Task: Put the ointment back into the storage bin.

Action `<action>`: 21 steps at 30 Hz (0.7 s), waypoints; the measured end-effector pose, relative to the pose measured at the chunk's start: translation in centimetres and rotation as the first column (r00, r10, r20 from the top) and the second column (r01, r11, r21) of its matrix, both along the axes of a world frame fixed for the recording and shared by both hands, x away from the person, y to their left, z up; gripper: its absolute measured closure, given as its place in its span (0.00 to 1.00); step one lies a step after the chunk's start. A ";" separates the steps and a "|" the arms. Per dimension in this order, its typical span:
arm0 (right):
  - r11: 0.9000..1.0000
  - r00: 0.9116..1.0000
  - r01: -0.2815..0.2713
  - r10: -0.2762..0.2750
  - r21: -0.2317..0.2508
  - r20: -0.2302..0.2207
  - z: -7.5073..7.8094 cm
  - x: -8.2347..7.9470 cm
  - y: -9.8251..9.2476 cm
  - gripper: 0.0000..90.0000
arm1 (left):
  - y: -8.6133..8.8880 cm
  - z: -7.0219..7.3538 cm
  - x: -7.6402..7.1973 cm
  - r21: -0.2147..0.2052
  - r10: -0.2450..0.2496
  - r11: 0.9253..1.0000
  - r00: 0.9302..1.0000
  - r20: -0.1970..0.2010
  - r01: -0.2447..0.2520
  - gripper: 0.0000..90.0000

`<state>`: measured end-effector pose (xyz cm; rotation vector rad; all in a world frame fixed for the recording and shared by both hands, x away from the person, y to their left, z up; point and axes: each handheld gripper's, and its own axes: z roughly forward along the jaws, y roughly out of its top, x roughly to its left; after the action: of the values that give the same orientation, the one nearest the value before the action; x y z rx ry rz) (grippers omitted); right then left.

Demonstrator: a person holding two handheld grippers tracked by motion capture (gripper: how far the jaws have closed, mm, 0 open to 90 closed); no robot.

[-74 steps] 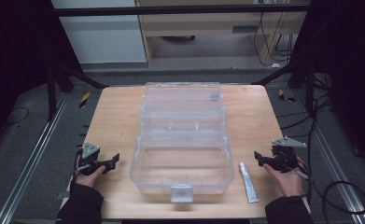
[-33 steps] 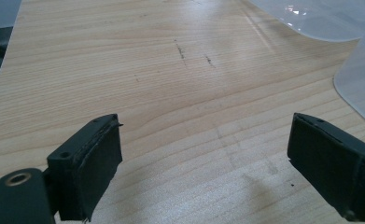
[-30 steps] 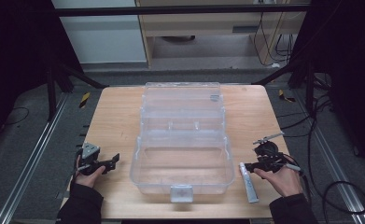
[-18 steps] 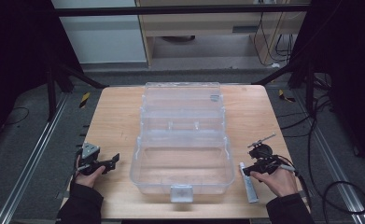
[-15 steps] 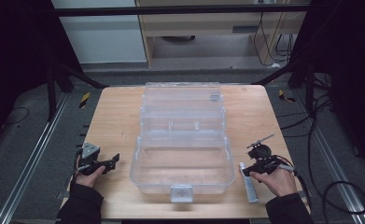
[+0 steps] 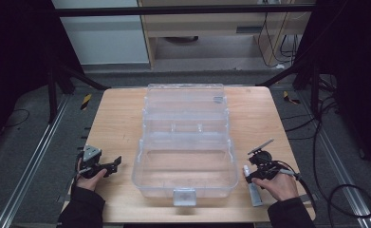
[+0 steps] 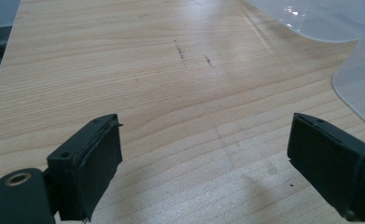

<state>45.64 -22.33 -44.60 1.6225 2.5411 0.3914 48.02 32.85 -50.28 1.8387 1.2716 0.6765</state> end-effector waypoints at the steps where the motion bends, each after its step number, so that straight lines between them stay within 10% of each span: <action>1: 1.000 1.000 0.005 -0.005 0.002 -0.007 -0.1 0.0 0.1 0.62 | 0.0 0.0 0.0 -0.001 0.000 1.000 1.000 0.000 0.000 0.10; 21: 0.998 0.998 -0.025 0.023 -0.050 -0.056 -1.6 0.8 1.1 0.75 | 0.0 0.0 0.0 -0.003 -0.001 1.000 1.000 0.000 0.001 0.10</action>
<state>46.41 -21.27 -46.16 1.6085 2.5903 0.2855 48.03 32.89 -50.28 1.8369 1.2706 0.6736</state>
